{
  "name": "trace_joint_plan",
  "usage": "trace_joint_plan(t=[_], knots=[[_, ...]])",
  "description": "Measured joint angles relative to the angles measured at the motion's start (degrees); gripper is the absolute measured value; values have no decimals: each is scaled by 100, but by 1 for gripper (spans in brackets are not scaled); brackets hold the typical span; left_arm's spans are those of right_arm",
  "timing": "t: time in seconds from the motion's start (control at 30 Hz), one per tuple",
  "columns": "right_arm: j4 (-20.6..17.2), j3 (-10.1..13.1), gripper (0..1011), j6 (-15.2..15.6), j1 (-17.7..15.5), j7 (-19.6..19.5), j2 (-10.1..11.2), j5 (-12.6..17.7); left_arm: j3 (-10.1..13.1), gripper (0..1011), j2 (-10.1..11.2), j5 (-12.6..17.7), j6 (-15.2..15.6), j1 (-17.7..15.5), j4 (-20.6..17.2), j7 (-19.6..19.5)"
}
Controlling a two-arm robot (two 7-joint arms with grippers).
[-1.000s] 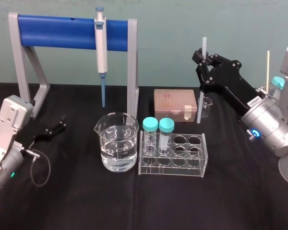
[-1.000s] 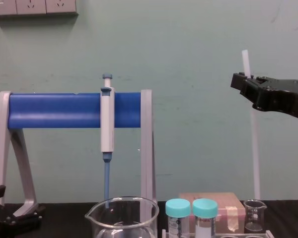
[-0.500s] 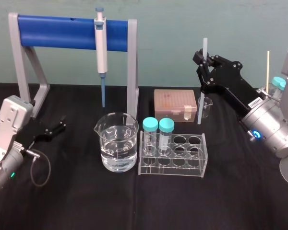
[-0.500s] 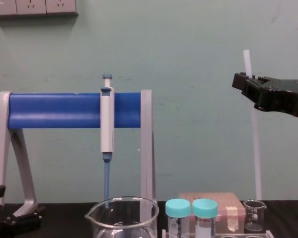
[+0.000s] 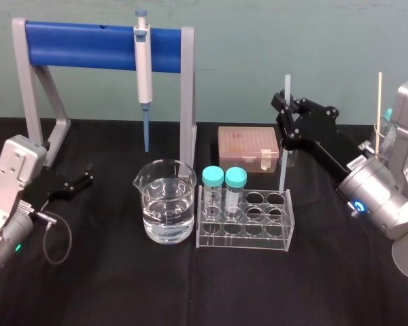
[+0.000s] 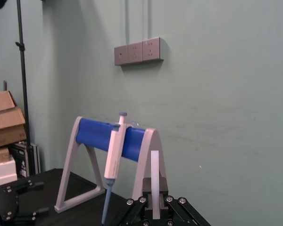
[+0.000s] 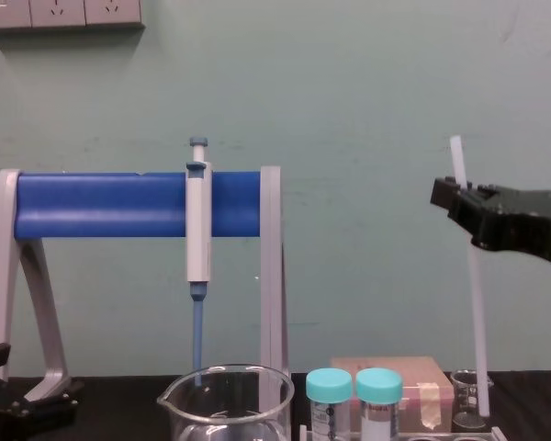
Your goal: Pick up the stirring rod with one hand, then place it down.
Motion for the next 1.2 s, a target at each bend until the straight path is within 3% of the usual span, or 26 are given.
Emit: trace_joint_plan(t=[0.37, 0.7, 1.2], knots=[[411, -5, 72, -277, 46, 66, -123, -52, 0, 1001, 0, 0, 0, 0, 0, 0], [839, -20, 72, -525, 283, 384, -209, 88, 0, 1000, 0, 0, 0, 0, 0, 0], [1092, -115, 72, -514, 404, 451, -241, 97, 0, 1001, 0, 0, 0, 0, 0, 0]])
